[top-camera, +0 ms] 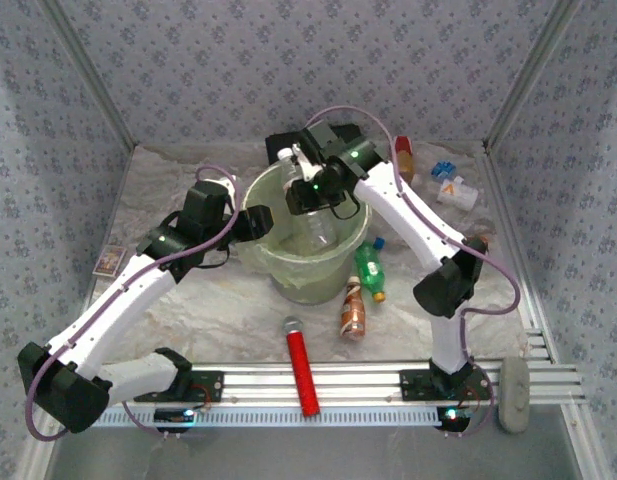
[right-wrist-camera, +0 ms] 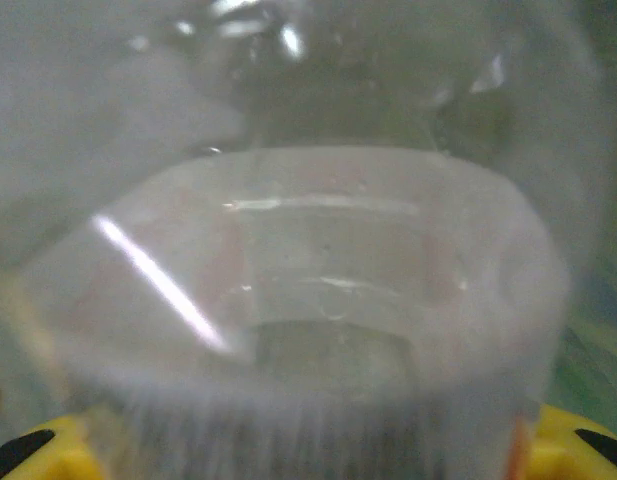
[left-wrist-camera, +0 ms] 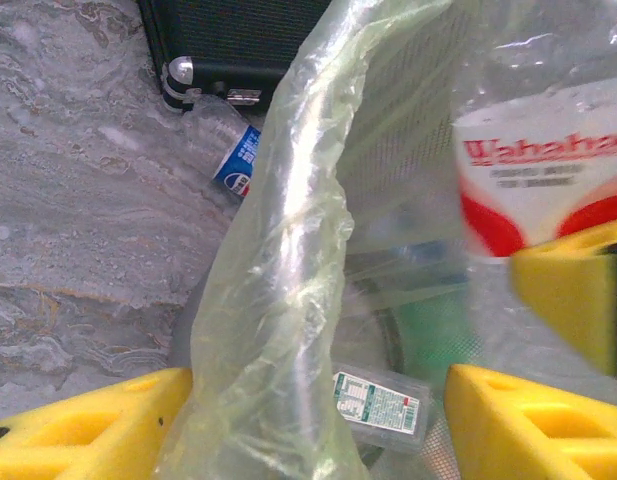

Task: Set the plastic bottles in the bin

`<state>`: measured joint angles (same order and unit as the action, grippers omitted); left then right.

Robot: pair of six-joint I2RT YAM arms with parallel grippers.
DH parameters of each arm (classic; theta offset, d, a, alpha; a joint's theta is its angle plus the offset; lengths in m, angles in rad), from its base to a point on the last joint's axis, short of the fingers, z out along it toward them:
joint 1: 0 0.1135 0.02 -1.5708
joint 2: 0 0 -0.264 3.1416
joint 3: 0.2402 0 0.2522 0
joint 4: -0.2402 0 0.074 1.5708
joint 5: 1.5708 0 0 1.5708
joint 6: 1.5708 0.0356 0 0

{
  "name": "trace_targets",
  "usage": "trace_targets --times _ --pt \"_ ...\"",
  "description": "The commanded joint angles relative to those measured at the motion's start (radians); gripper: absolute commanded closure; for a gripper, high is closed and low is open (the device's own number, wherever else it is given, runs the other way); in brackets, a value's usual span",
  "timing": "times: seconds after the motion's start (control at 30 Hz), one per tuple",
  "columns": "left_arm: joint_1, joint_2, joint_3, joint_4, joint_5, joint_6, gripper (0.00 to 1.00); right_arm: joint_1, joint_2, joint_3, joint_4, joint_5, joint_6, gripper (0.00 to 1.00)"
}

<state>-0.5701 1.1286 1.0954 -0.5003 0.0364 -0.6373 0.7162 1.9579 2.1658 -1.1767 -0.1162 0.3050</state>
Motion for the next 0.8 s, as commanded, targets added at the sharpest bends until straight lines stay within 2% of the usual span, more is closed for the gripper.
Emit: trace_targets --times 0.0,0.23,0.4,0.77 --pt "-0.005 0.003 0.016 -0.036 -0.005 0.027 0.34 0.006 0.022 -0.075 -0.017 -0.045 0.006 0.52" --pt "-0.006 0.005 0.016 -0.040 -0.004 0.026 0.34 0.005 0.042 -0.211 0.075 -0.066 0.016 0.50" --pt "-0.006 0.002 0.019 -0.044 -0.013 0.026 0.34 0.015 -0.030 -0.274 0.136 -0.031 0.035 0.50" --pt "-0.006 -0.006 0.018 -0.044 -0.026 0.024 0.34 0.054 -0.185 -0.279 0.073 0.015 0.026 0.50"
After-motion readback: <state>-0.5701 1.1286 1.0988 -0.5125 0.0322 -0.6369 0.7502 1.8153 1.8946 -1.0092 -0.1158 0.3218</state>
